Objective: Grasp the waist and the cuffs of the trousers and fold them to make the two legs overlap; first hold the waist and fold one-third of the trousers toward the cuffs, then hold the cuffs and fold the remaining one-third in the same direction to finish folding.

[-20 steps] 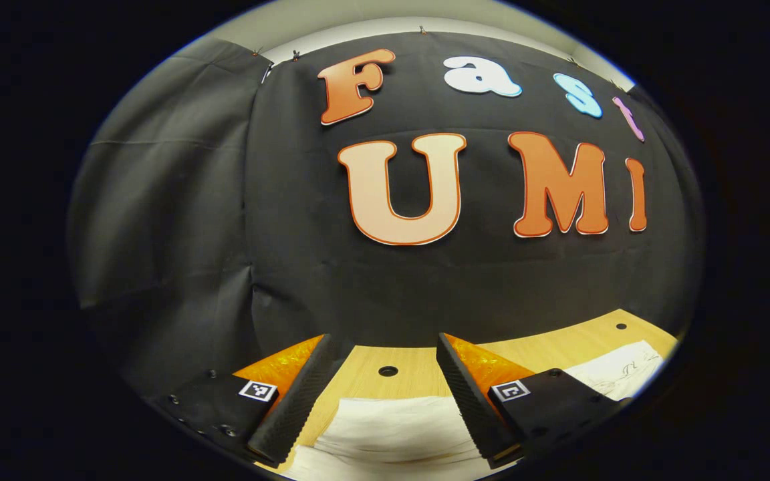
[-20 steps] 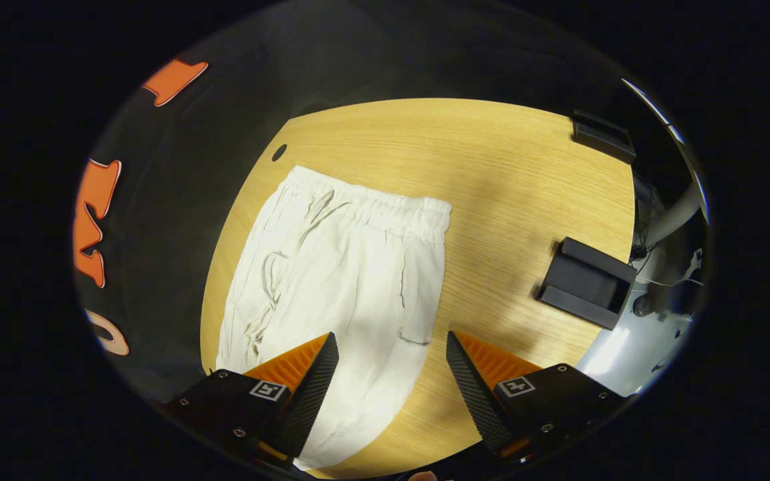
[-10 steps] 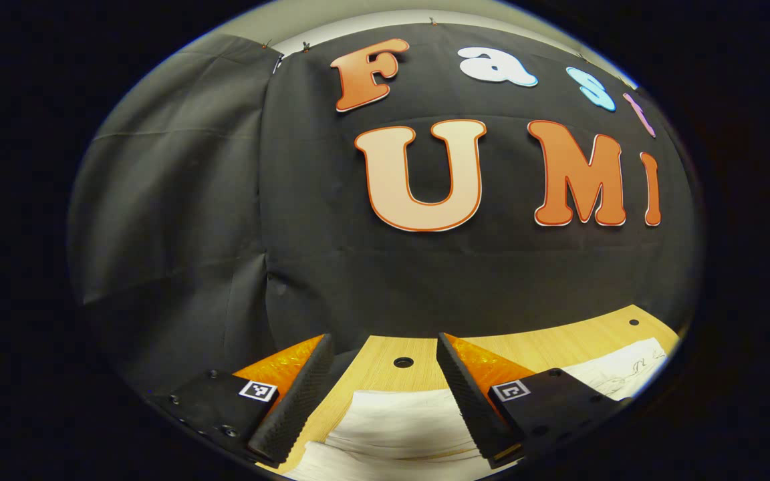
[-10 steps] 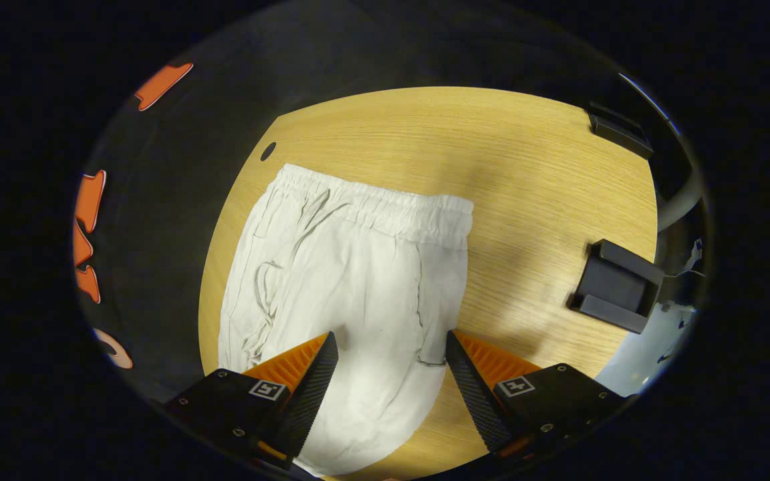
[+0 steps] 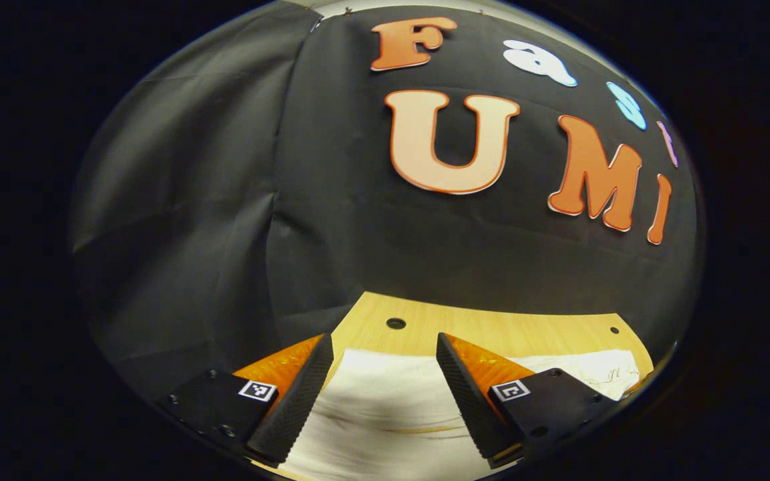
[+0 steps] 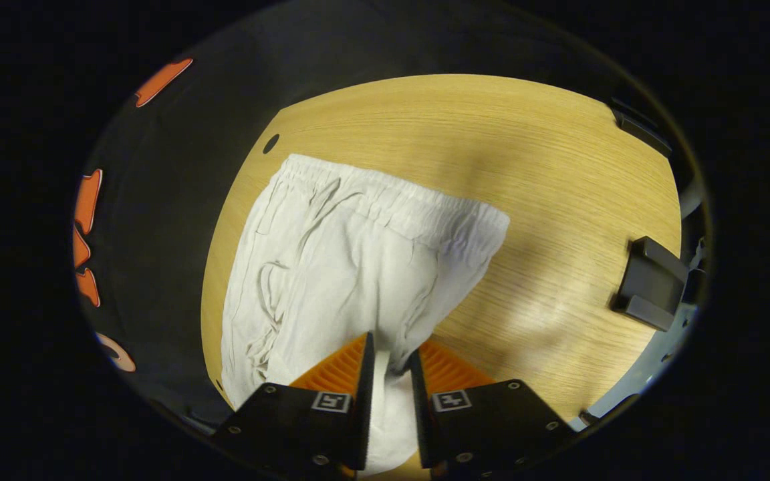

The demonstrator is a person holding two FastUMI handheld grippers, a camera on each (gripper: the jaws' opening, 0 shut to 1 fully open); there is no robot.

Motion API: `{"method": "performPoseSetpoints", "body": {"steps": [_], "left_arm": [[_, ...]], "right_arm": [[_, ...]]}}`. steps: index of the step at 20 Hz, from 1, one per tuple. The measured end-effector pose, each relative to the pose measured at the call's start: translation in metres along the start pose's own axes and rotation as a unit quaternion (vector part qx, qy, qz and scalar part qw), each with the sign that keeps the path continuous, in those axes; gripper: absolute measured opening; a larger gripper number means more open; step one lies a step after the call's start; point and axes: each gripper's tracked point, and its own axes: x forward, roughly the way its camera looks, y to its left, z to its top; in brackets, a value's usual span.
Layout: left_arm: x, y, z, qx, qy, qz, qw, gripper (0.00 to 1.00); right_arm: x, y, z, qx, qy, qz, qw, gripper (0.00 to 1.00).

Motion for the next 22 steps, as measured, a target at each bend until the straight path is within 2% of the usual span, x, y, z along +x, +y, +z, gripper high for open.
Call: {"method": "performPoseSetpoints", "body": {"steps": [1,2,5,7,9,12,15,18,19,20,21,22], "left_arm": [[-0.002,0.011,-0.008,-0.012,0.011,0.008,1.000,1.00],[-0.007,0.023,-0.017,-0.028,0.023,0.016,0.999,0.99],[-0.011,0.045,-0.053,-0.109,0.075,0.040,0.990,0.98],[-0.012,0.060,-0.087,-0.163,0.115,0.055,0.978,0.99],[-0.012,0.062,-0.127,-0.229,0.156,0.066,0.959,0.99],[-0.006,0.058,-0.182,-0.313,0.207,0.090,0.923,0.99],[-0.003,0.046,-0.210,-0.359,0.249,0.106,0.893,1.00],[-0.001,0.042,-0.231,-0.420,0.267,0.138,0.856,0.99],[-0.002,0.042,-0.237,-0.433,0.278,0.151,0.844,0.95],[-0.004,0.041,-0.242,-0.441,0.291,0.161,0.834,0.95],[-0.005,0.040,-0.247,-0.450,0.300,0.166,0.825,1.00],[-0.006,0.041,-0.253,-0.457,0.306,0.172,0.817,0.99]], "right_arm": [[0.001,-0.002,0.001,0.007,0.002,-0.002,1.000,0.20],[0.001,-0.002,0.000,0.012,0.006,-0.002,1.000,0.04],[0.001,-0.002,0.000,0.005,0.010,-0.003,1.000,0.01],[0.002,-0.002,0.000,-0.006,0.012,-0.008,1.000,0.01],[0.001,-0.002,0.000,-0.011,0.015,-0.008,1.000,0.01],[0.003,-0.001,0.000,-0.002,0.020,-0.003,1.000,0.01],[0.002,-0.002,0.000,-0.001,0.024,0.000,1.000,0.01],[0.002,-0.002,0.000,-0.005,0.023,0.002,1.000,0.01],[0.002,-0.002,0.000,-0.002,0.023,0.002,1.000,0.01],[0.002,-0.002,0.000,0.000,0.024,0.003,1.000,0.01],[0.002,-0.002,0.000,0.000,0.026,0.005,1.000,0.01],[0.003,-0.002,0.000,0.001,0.027,0.005,1.000,0.01]]}}
